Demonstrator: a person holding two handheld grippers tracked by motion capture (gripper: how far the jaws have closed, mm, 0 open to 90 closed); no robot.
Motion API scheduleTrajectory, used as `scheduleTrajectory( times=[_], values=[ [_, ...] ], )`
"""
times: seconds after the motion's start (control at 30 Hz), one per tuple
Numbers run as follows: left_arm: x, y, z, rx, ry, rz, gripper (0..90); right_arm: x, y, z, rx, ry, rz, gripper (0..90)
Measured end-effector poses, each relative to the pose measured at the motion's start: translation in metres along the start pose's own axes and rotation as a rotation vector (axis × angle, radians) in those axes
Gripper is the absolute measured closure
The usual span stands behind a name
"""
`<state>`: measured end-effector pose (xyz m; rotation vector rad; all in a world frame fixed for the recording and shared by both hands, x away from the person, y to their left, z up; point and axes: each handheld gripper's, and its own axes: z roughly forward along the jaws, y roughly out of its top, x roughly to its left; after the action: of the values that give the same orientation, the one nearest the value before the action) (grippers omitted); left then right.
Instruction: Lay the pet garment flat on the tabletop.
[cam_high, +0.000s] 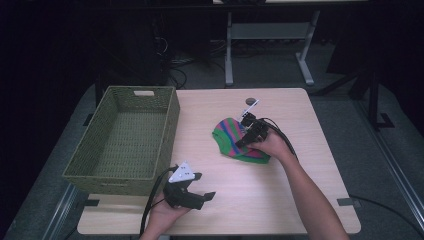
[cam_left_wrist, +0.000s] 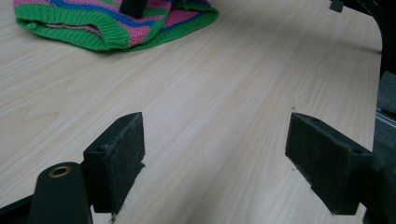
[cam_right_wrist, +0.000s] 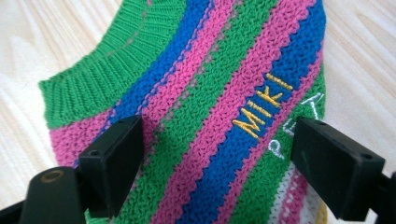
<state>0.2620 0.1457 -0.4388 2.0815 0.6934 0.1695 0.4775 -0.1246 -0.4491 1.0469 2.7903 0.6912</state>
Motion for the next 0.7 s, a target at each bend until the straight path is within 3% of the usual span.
scheduleTrajectory(
  times=[0.13, 0.33, 0.7],
  values=[
    [0.0, 0.0, 0.0, -0.002, -0.005, -0.004, 19.4, 0.003, 0.001, 0.002, 0.016, -0.03, -0.025, 17.1],
    [-0.001, 0.0, 0.003, 0.005, -0.008, 0.003, 19.4, 0.007, 0.003, 0.002, 0.038, -0.056, -0.016, 23.3],
    [-0.001, 0.001, 0.004, 0.008, -0.012, 0.002, 19.9, 0.011, 0.011, -0.001, 0.051, -0.071, -0.026, 56.7]
  ],
)
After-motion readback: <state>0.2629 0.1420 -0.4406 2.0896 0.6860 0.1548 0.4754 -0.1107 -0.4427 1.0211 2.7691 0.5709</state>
